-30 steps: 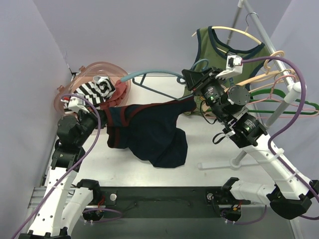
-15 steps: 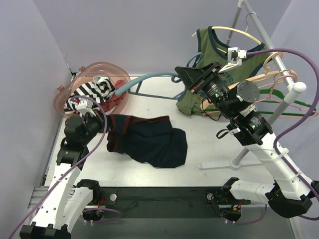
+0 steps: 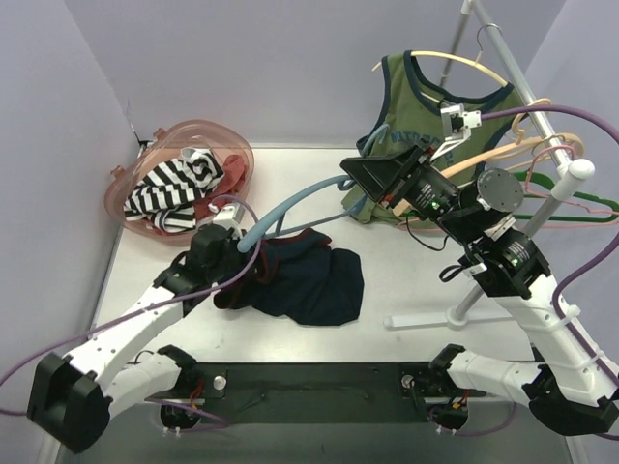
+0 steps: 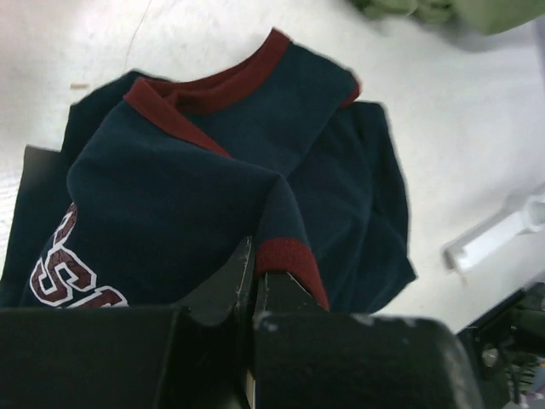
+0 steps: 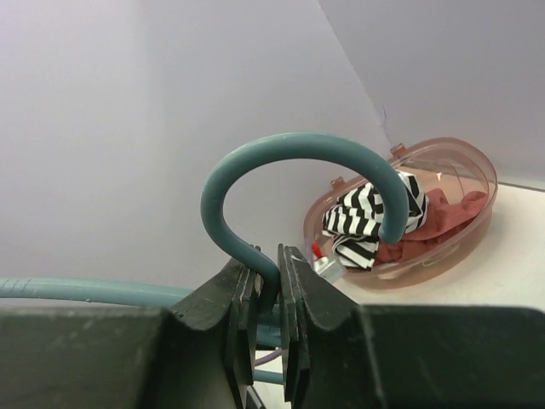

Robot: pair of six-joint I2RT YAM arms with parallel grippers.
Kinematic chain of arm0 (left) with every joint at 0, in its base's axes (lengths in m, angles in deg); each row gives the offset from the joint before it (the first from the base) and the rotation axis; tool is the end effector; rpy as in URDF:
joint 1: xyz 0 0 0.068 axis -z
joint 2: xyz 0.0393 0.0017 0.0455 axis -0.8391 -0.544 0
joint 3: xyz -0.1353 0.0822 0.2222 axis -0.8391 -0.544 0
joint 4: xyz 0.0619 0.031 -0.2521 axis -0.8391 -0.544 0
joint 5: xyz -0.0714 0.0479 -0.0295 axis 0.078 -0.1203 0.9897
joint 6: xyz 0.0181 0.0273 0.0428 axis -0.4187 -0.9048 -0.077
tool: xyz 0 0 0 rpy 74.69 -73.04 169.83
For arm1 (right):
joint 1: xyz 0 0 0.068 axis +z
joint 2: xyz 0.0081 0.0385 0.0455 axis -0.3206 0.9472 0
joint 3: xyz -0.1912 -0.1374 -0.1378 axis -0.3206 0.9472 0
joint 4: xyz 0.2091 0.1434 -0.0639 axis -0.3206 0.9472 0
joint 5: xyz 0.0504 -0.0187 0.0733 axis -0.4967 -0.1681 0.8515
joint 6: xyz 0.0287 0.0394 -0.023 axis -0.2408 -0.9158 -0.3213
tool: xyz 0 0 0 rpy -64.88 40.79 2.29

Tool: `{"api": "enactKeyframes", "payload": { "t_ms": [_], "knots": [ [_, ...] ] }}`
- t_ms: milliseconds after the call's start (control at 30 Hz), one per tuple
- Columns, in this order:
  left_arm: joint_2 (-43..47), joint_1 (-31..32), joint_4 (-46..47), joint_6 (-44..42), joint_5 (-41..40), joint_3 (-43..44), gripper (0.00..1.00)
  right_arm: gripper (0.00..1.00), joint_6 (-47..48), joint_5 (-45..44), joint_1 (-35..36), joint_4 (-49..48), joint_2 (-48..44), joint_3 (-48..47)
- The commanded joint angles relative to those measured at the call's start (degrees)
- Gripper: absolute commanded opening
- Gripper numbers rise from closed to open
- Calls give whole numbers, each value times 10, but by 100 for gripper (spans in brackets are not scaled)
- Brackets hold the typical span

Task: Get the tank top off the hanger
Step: Pick up the tank top from the center of the board.

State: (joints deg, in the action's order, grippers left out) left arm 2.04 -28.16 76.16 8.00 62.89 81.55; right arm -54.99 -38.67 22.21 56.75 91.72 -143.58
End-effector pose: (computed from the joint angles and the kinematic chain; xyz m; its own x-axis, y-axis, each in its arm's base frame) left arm 0.1885 -0.1077 0.2578 -0.6444 -0.2362 -0.7273 0.2547 0.8305 -0.4954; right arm 0.1359 0.1287 0.5441 -0.1708 0.5817 -0.7953 -0.8473 0.3253 0.4199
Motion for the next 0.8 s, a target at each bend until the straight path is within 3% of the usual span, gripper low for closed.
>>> {"api": "enactKeyframes", "payload": {
  "t_ms": [0,33,67,167,267,367,500,767],
  "knots": [
    [-59,56,30,8,-97,11,3,0,18,27,1,-18,-36,-7],
    [-72,71,34,-4,-111,15,9,0,20,28,1,-17,-39,-8],
    [-98,102,37,-10,-121,20,29,0,21,28,1,-15,-44,-8],
    [-148,128,44,-27,-132,41,56,0,31,27,2,-6,-54,-10],
    [-196,134,58,-45,-120,56,72,0,42,23,3,4,-65,-11],
    [-246,141,49,-60,-119,81,81,0,48,19,2,12,-77,-17],
    [-312,160,30,-68,-134,118,87,0,50,20,2,12,-84,-20],
    [-420,177,-21,-59,-178,156,85,0,57,21,3,21,-89,-30]
  ]
}}
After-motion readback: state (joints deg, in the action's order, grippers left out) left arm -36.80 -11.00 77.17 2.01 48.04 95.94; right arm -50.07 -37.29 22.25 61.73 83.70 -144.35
